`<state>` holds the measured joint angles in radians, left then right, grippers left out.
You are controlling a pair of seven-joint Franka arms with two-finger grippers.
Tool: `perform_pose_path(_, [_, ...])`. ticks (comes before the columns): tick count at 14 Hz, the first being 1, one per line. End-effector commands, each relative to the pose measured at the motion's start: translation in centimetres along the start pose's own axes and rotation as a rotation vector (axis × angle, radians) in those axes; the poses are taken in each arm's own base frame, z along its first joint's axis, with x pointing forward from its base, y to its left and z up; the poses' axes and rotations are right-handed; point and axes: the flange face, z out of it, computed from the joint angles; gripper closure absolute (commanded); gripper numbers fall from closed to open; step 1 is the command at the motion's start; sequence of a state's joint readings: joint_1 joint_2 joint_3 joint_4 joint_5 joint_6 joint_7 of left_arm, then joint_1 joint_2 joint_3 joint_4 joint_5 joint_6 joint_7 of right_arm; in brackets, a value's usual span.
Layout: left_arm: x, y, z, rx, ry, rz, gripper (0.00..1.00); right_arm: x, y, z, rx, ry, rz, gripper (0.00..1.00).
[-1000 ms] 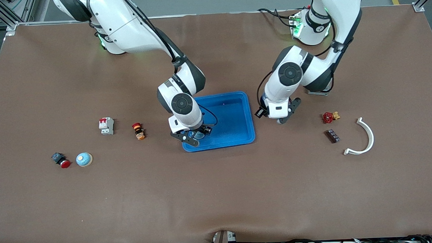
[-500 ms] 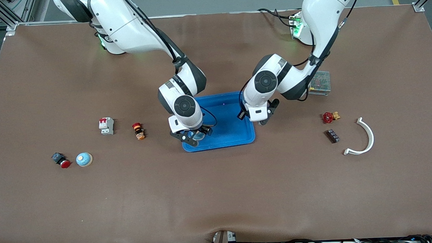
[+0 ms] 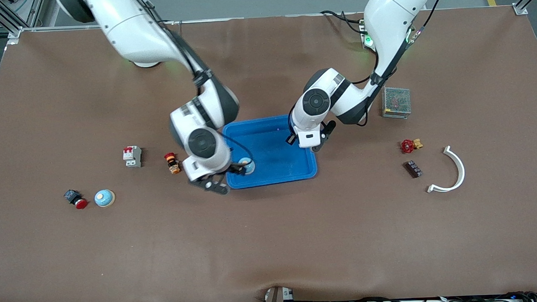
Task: Place electrolytic capacitor and blue bell in tray
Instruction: 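Place the bell in the tray with the right gripper while the left gripper follows, then release the capacitor in the tray with the left gripper while the right gripper withdraws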
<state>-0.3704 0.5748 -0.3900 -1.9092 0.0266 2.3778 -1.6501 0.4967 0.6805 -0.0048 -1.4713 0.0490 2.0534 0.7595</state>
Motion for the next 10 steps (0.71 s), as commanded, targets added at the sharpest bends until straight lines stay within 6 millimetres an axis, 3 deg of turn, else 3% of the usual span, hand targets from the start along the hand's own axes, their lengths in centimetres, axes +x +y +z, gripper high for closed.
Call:
perform_pose_path(1, [-0.5,0.5,1.0,-0.006,-0.014,-0.012,1.0,4.8,6.1,-1.8,-0.023,0.029,-0.065,0.0])
perform_pose_path(5, [-0.8,0.4,2.0,0.01,-0.021,-0.016,0.97,9.9,13.0,-1.9,-0.126,0.107,-0.12,0.0])
perform_pose_path(7, [-0.8,0.3,2.3,0.015,-0.016,-0.068,0.79,11.6,16.7,-0.9,-0.116,0.104,-0.143,0.0])
perform_pose_path(8, [-0.8,0.3,2.4,0.016,-0.017,-0.074,0.6,12.0,18.1,-0.3,-0.106,0.115,-0.165,0.0])
perform_pose_path(10, [-0.8,0.5,2.0,0.009,-0.015,-0.075,0.0,12.8,21.7,1.1,-0.088,0.139,-0.203,0.0])
